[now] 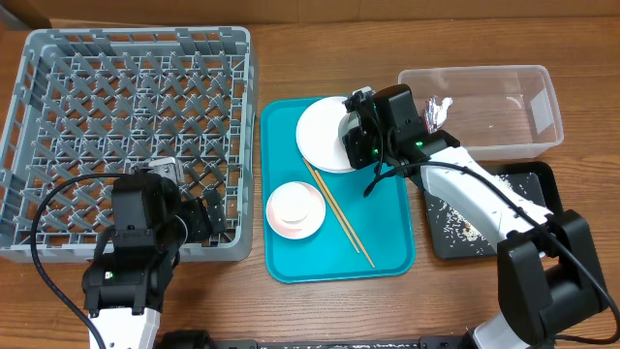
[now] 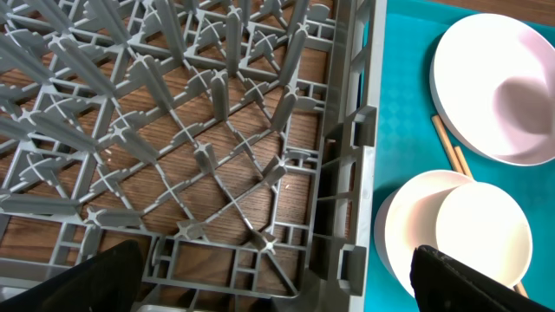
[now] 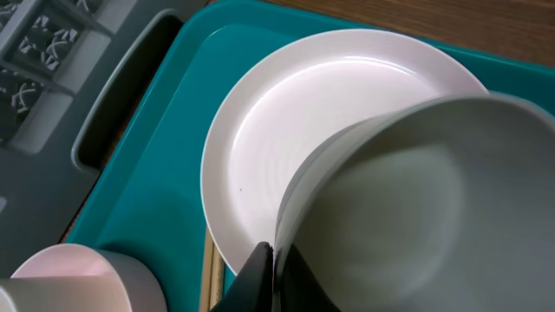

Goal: Sort waste into correct bins and load items into the dishwasher
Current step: 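Move the right gripper to the pink-white cup and grasp it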

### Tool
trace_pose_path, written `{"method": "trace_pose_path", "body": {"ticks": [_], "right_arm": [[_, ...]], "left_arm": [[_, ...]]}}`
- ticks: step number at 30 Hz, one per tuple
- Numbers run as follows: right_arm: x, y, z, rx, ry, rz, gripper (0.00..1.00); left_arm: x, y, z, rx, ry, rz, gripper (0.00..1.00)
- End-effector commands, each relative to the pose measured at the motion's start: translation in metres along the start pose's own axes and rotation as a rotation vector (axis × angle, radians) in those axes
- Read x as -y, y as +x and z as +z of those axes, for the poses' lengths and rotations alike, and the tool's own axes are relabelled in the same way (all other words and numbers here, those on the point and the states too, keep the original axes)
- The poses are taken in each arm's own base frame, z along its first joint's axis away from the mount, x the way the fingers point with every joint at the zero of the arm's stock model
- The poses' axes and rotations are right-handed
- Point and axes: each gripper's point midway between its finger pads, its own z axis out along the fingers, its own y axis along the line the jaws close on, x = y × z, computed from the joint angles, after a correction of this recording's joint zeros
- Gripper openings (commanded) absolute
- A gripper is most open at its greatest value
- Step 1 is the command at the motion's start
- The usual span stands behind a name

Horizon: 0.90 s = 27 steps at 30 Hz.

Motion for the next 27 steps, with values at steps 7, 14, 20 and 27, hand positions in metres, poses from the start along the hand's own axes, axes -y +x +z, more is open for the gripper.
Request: {"method": "trace_pose_path", "body": {"ticks": [7, 14, 20, 27], "right_arm": [[-0.018, -0.010, -0.002, 0.020, -0.090, -0.020, 0.44], [-0.036, -0.023, -0.034, 0.051, -0.138, -0.002, 0.49], [-0.051, -0.014, -0.070, 0.000, -0.159, 0.095, 0.45], [-0.080, 0.022, -0.069, -0.154, -0.207, 0.149, 0.42]], "left_arm": [[0.003, -0.008, -0.005, 0.021, 0.006, 0.000, 1.00], [0.003, -0.008, -0.005, 0.021, 0.006, 0.000, 1.00], [0.003, -0.008, -0.005, 0.022, 0.006, 0.000, 1.00], [0.003, -0.009, -0.005, 0.025, 0.007, -0.001, 1.00]]}}
